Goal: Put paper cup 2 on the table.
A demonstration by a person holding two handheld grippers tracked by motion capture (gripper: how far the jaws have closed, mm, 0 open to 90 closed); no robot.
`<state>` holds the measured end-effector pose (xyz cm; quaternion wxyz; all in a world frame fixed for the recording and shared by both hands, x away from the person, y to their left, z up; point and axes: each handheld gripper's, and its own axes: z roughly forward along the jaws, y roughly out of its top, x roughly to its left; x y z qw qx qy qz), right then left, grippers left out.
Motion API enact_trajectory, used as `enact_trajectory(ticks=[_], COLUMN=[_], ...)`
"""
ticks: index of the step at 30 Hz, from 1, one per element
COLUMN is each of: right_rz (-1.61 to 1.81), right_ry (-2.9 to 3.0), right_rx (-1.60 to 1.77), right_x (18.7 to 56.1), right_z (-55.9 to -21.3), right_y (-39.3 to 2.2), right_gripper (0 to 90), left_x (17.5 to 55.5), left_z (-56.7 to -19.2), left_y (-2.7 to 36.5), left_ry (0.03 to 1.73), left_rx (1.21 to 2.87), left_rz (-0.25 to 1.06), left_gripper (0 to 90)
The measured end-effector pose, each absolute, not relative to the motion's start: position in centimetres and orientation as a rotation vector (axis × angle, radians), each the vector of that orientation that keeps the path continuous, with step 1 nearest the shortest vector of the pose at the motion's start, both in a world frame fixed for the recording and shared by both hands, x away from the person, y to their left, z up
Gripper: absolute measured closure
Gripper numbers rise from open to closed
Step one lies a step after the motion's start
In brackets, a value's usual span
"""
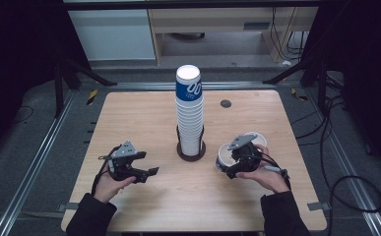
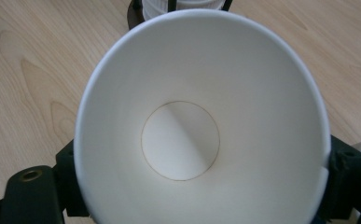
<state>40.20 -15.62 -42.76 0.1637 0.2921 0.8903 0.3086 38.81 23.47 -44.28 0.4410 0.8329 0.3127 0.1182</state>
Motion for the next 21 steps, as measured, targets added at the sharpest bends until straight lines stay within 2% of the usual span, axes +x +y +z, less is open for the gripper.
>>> enact_trajectory(ticks=[21], right_rz=[0.767], right_ry=[2.646], right_rx=[0.784], right_x=[40.4], right_z=[-44.7], right_y=[-14.4], right_gripper=[14.6], left_x=[38.8], left_z=[-44.4], left_y=[23.3], left_ry=[0.77], left_rx=[2.083], left_rz=[0.289], left_gripper=[17.7])
